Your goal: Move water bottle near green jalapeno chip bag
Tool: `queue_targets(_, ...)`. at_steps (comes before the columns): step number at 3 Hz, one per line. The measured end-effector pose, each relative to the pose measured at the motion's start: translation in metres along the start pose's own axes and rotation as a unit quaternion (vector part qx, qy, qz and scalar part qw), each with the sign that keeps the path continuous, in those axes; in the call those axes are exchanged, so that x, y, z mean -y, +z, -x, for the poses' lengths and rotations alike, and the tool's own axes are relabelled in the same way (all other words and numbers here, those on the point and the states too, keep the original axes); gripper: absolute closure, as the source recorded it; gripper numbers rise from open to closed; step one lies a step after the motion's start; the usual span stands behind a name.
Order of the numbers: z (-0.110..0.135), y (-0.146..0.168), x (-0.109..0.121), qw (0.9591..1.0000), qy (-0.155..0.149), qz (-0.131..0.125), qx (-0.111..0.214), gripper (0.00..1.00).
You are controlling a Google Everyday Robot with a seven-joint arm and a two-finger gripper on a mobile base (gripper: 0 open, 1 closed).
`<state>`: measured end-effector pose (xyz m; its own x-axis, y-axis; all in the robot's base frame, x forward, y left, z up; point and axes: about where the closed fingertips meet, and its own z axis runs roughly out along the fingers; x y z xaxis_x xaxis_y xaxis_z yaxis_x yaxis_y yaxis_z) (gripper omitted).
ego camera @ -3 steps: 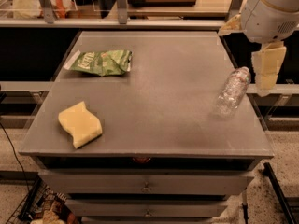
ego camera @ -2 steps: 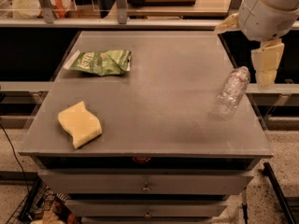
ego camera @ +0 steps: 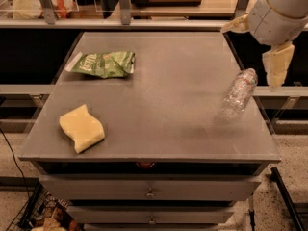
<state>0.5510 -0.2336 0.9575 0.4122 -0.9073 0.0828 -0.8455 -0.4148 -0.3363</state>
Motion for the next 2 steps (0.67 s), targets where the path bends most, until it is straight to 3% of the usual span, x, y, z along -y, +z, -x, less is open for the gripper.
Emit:
queue_targets(1, -0.015, 0.022, 0.005, 0.9973, -0.072, 0.009, -0.003, 0.00)
queue_targets(2, -0.033, 0.041, 0.001, 0.9927, -0.115, 0.033, -0.007, 0.00)
